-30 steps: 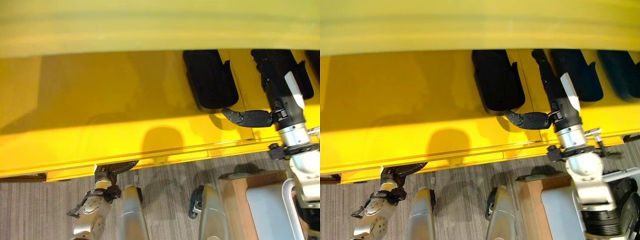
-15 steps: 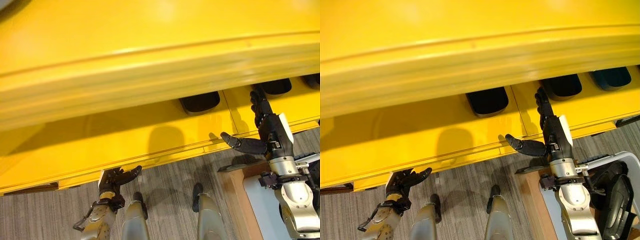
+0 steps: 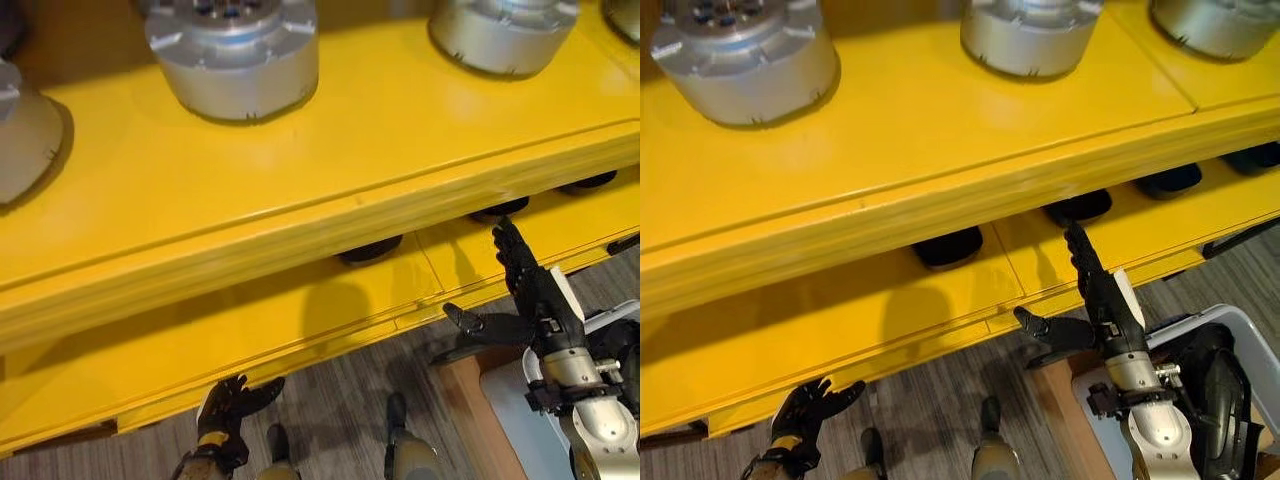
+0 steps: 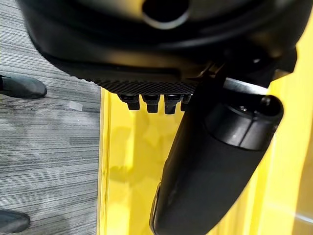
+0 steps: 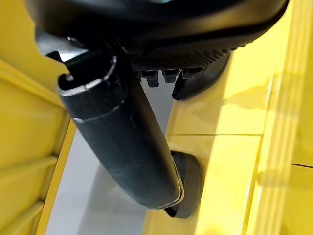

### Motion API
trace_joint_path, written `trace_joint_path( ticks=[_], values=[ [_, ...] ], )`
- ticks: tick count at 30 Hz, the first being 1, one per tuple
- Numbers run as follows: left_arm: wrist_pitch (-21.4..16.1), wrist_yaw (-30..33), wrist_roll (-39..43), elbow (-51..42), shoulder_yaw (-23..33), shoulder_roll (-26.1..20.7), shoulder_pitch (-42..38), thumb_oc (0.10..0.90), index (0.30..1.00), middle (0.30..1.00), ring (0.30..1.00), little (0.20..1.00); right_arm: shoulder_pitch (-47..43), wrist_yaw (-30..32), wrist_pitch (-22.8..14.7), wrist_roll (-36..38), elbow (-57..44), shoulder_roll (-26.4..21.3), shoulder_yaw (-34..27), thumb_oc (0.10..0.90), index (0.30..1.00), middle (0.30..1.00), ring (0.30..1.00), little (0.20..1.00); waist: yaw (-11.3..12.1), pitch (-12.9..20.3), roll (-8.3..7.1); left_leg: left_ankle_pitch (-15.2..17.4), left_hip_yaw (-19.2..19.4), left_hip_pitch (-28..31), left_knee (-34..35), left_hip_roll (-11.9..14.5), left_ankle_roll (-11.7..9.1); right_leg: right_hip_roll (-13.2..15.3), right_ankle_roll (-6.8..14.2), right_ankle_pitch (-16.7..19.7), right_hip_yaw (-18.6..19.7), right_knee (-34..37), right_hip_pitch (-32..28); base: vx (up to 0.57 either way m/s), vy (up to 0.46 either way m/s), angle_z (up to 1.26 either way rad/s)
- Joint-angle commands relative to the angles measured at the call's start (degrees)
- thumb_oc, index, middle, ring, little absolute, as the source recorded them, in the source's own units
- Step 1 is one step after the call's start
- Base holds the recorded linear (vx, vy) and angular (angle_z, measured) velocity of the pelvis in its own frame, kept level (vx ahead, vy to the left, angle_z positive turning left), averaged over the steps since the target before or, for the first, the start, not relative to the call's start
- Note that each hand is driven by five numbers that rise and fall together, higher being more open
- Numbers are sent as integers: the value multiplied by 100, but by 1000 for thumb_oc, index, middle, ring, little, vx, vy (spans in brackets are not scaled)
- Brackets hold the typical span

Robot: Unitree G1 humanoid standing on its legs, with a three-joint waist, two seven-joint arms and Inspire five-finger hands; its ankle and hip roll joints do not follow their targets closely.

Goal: Move parts from the plastic box to the shelf.

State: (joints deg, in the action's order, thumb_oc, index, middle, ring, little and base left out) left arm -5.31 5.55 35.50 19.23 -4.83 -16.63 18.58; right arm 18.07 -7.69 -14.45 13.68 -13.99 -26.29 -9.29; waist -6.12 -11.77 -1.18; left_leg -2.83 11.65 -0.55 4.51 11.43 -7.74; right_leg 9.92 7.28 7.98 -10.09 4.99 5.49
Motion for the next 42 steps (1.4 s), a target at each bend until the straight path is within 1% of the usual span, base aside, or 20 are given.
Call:
trace_joint_path(
  ticks=[1,5,9,11,12,14,15,16,18,19,21,22,23,24,25,27,33,36,40,42],
  values=[
    [-1112,-608,-409,-682,440,-165,-1064,900,1000,1000,1000,1000,66,-30,-516,175,-692,-379,-374,900,1000,1000,1000,1000,-132,1094,89,-255,-246,-238,49,336,-176,-231,41,-601,83,-87,-200,-16,-133,-5],
    [-1130,-609,-475,-577,349,-107,-1165,900,1000,1000,1000,1000,166,8,-557,204,-594,-351,-381,900,1000,1000,1000,1000,-223,1198,175,-428,-181,-209,49,622,-328,-479,-60,-709,40,1,-364,-15,-147,3],
    [-1117,-658,-496,-530,273,-72,-1196,900,1000,1000,1000,1000,300,-41,-587,214,-670,-389,-469,900,1000,1000,1000,1000,-297,1190,234,-581,-137,-127,49,876,-389,-718,-196,-851,107,1,-463,2,-169,-2],
    [-1103,-704,-511,-502,229,-52,-1169,900,1000,1000,1000,1000,351,-93,-612,252,-723,-418,-529,900,1000,1000,1000,1000,-328,1156,238,-649,-111,-48,49,970,-373,-838,-267,-908,155,1,-517,2,-196,-6],
    [-1090,-711,-486,-536,206,-49,-1148,900,1000,1000,1000,1000,326,-107,-643,325,-709,-454,-542,900,1000,1000,1000,1000,-337,1060,201,-658,-88,24,-156,1045,-299,-940,-327,-898,304,1,-531,-9,-195,-12],
    [-1086,-714,-492,-532,196,-49,-1167,900,1000,1000,1000,1000,274,-91,-662,331,-699,-471,-516,900,1000,1000,1000,1000,-305,983,170,-624,-170,-34,-395,1068,-264,-975,-358,-876,399,1,-511,-74,-165,-29],
    [-1073,-739,-465,-512,184,-20,-1190,900,1000,1000,1000,1000,198,-85,-671,348,-654,-531,-495,900,1000,1000,1000,1000,-271,846,86,-518,-294,-201,-808,962,-164,-977,-381,-833,507,1,-474,-103,-138,-35],
    [-1073,-741,-464,-510,187,-20,-1194,900,1000,1000,1000,1000,192,-86,-672,350,-650,-532,-493,900,1000,1000,1000,1000,-273,843,83,-488,-303,-229,-861,960,-157,-971,-376,-833,508,1,-473,-88,-123,-35],
    [-1074,-758,-425,-516,196,24,-1168,900,1000,1000,1000,1000,164,-104,-662,347,-645,-572,-511,900,1000,1000,1000,1000,-237,758,37,-255,-394,-300,-1278,780,-52,-927,-374,-788,634,1,-474,-42,-14,-49],
    [-1069,-734,-410,-569,238,31,-1140,900,1000,1000,1000,1000,84,-78,-645,351,-561,-579,-475,900,1000,1000,1000,1000,-112,699,-22,-22,-840,-445,-1395,347,111,-868,-363,-727,754,1,-403,-81,49,-38],
    [-1065,-708,-383,-671,262,55,-1095,900,1000,1000,1000,1000,-221,-31,-640,335,-387,-624,-301,900,1000,1000,1000,1000,188,619,-133,538,-1849,-816,-1524,-788,363,-824,-351,-588,1108,1,-288,-73,8,-49],
    [-1076,-715,-357,-703,300,61,-1112,900,1000,1000,1000,1000,-325,-34,-644,342,-350,-643,-266,900,1000,1000,1000,1000,237,601,-180,606,-2098,-932,-1559,-1143,461,-842,-346,-497,1254,1,-233,-32,-18,-167],
    [-1075,-716,-356,-702,306,59,-1115,900,1000,1000,1000,1000,-338,-33,-647,342,-341,-644,-258,900,1000,1000,1000,1000,230,603,-184,630,-2097,-958,-1604,-1156,476,-832,-336,-505,1254,1,-229,-9,14,-164],
    [-1088,-785,-314,-733,312,47,-1130,900,1000,1000,1000,1000,-455,-74,-626,366,-300,-676,-211,900,1000,1000,1000,1000,215,607,-210,695,-2186,-982,-1590,-1390,564,-923,-335,-403,1499,-15,-169,11,74,-132],
    [-1099,-815,-297,-742,300,37,-1104,900,1000,1000,1000,1000,-506,-70,-637,336,-274,-671,-201,900,1000,1000,1000,1000,222,609,-209,769,-2229,-926,-1563,-1468,641,-951,-312,-393,1616,-55,-128,20,89,-65],
    [-1101,-909,-276,-795,302,79,-1027,900,1000,1000,1000,1000,-480,-174,-609,338,-277,-664,-221,900,1000,1000,1000,1000,206,674,-199,780,-2103,-765,-1394,-1415,687,-993,-302,-386,1744,-46,-163,44,113,-112],
    [-1096,-978,-304,-836,332,-12,-817,900,1000,1000,1000,1000,-421,-241,-538,392,-257,-588,-203,900,1000,1000,1000,1000,124,837,-200,609,-1661,-301,-643,-1290,798,-974,-225,-429,1993,-232,-80,48,141,-72],
    [-1078,-992,-327,-859,352,-23,-746,900,1000,1000,1000,1000,-280,-276,-483,311,-317,-580,-237,900,1000,1000,1000,1000,76,908,-234,573,-1502,-141,-435,-1306,845,-963,-184,-488,2094,-360,-31,22,161,-39],
    [-1058,-1011,-375,-940,375,-15,-608,900,1000,1000,1000,1000,-134,-314,-428,208,-362,-542,-207,900,1000,1000,1000,1000,17,995,-260,664,-1339,-38,-425,-1356,940,-917,-96,-496,2235,-409,-30,13,168,-17],
    [-1069,-972,-408,-968,351,-74,-696,900,1000,1000,1000,1000,-123,-303,-432,148,-422,-539,-211,900,1000,1000,1000,1000,-24,952,-271,696,-1283,-70,-490,-1417,1004,-895,-28,-486,2350,-632,125,-56,174,-31]
  ],
)
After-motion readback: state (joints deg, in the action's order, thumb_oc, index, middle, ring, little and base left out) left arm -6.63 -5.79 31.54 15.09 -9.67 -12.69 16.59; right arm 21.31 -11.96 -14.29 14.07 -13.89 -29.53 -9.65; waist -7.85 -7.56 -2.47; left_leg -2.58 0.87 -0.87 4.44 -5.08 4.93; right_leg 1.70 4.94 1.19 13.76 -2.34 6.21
